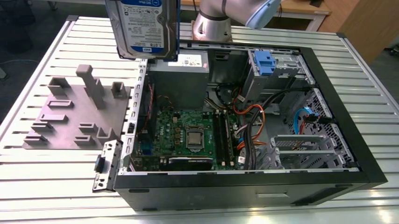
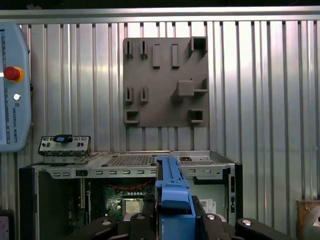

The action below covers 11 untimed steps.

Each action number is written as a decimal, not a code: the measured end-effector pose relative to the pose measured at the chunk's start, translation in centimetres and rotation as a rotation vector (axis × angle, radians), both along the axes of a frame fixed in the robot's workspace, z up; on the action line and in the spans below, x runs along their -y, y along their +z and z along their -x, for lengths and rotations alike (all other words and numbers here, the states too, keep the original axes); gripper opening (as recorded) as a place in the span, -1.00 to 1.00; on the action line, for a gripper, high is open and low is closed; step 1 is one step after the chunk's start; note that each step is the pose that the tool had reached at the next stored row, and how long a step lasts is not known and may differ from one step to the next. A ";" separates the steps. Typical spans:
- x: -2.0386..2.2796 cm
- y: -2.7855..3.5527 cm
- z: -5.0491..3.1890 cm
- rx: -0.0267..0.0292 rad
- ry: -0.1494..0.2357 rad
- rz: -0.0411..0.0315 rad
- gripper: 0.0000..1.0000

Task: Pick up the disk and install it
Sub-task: 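Pick up the disk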

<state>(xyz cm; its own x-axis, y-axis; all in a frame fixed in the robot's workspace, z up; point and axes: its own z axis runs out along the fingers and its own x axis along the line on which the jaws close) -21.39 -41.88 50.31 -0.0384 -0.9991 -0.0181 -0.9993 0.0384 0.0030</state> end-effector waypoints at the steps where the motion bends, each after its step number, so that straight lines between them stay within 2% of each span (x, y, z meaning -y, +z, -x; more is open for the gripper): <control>1: 0.00 0.00 -0.24 0.0000 0.000 -0.0001 -0.26; 8: 0.01 0.00 -2.31 -0.0001 0.000 0.0000 -0.26; 11: 0.25 0.00 -2.53 0.0000 0.000 0.0000 -0.26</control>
